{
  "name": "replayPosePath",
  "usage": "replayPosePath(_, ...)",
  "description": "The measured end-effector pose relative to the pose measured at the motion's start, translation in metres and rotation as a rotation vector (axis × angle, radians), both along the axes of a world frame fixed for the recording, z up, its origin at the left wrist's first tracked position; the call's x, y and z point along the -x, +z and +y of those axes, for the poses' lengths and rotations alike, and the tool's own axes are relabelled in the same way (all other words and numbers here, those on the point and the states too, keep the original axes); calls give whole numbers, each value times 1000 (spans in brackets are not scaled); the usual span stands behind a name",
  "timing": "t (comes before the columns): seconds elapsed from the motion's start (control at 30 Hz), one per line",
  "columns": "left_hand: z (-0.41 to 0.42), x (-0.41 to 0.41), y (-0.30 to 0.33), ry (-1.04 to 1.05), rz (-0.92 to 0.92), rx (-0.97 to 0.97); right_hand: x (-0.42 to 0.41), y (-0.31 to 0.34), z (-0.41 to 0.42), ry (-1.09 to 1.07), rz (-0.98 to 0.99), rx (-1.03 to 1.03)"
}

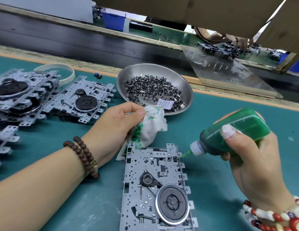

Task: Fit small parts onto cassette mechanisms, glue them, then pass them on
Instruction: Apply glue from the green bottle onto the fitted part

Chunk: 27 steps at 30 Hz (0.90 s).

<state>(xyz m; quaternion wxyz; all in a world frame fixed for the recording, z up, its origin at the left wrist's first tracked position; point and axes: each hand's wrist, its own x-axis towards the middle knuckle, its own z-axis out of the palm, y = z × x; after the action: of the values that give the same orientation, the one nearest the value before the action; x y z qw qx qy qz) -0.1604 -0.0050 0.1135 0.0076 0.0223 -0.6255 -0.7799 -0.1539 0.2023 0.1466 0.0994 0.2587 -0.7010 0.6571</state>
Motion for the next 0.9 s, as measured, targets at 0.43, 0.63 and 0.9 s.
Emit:
replayPosePath(0.43, 1, 0, 2, -34, 23, -83, -6, 4, -3, 71, 135, -19)
replayPosePath(0.63, 2, 0, 3, -39, 25, -91, -6, 3, -2, 54, 128, -16)
replayPosePath(0.9, 1, 0, 2, -32, 12, -92, -5, 1, 0, -1, 132, -46)
